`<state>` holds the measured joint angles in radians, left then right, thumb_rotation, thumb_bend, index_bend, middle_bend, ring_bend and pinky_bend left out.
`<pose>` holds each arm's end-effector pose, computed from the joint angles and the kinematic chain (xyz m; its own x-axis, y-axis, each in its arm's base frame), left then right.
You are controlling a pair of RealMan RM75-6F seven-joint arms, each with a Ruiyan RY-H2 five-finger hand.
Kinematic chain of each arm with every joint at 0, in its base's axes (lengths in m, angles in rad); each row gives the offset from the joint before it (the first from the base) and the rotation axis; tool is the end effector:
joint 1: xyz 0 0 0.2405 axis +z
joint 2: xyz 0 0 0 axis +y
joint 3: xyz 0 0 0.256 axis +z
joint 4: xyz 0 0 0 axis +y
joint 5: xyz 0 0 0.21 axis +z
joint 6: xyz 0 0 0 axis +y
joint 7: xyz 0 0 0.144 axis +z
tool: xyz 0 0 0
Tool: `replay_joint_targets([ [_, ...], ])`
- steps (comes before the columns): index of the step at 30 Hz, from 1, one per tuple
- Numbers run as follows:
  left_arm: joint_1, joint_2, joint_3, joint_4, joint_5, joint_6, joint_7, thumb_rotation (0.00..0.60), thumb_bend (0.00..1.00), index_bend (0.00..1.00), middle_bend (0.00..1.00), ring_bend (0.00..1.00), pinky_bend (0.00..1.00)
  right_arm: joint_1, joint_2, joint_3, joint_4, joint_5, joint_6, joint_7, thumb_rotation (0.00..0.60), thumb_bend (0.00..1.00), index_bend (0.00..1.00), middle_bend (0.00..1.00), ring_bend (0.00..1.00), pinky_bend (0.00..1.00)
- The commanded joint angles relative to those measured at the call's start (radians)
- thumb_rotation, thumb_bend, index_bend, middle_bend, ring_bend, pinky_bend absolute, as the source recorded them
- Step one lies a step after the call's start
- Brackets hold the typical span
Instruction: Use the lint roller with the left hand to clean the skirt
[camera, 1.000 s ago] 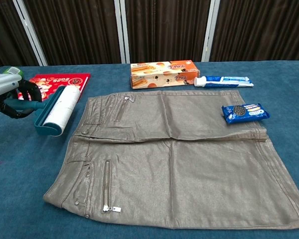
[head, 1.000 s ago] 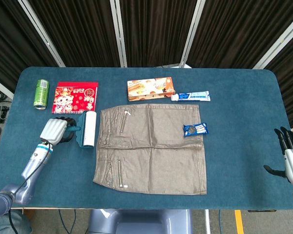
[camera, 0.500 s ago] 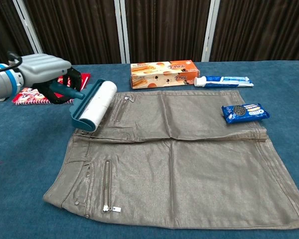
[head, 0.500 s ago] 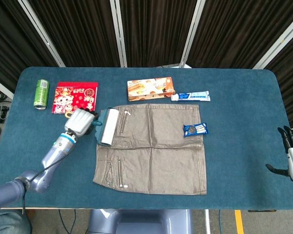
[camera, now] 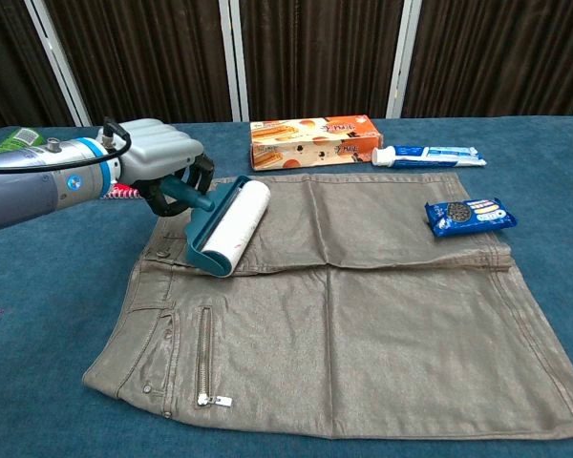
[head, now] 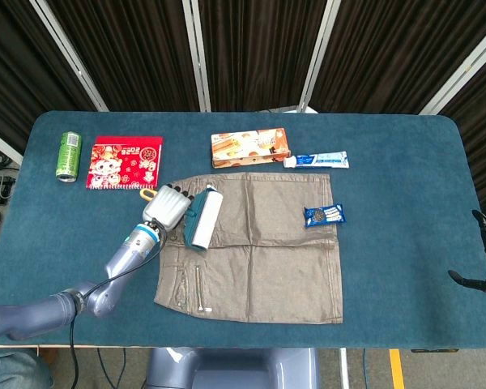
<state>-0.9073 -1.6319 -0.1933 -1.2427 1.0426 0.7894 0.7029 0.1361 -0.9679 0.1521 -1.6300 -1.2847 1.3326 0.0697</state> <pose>-0.1290 0.3925 -0.0398 0.8006 0.1035 0.5903 0.5551 -0.4992 -0.6653 -0.3314 -0.2169 0.2164 0.4031 -0.0037 0.9151 -0.9040 0.1538 0.3988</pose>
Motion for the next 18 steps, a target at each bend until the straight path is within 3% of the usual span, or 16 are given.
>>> replay_joint_targets([
  [1,-0.032,-0.023,0.004,-0.013,-0.025,0.005,0.051,0.600,0.79,0.57,0.43,0.37,0.45,-0.001,0.003,0.002,0.001,0.003,-0.002,0.008,0.600,0.00,0.00,0.00,0.00,0.00],
  [18,-0.203,-0.174,0.000,-0.054,-0.159,0.041,0.313,0.600,0.80,0.58,0.44,0.38,0.45,-0.012,0.021,0.008,0.013,0.009,0.001,0.062,0.600,0.00,0.00,0.00,0.00,0.00],
])
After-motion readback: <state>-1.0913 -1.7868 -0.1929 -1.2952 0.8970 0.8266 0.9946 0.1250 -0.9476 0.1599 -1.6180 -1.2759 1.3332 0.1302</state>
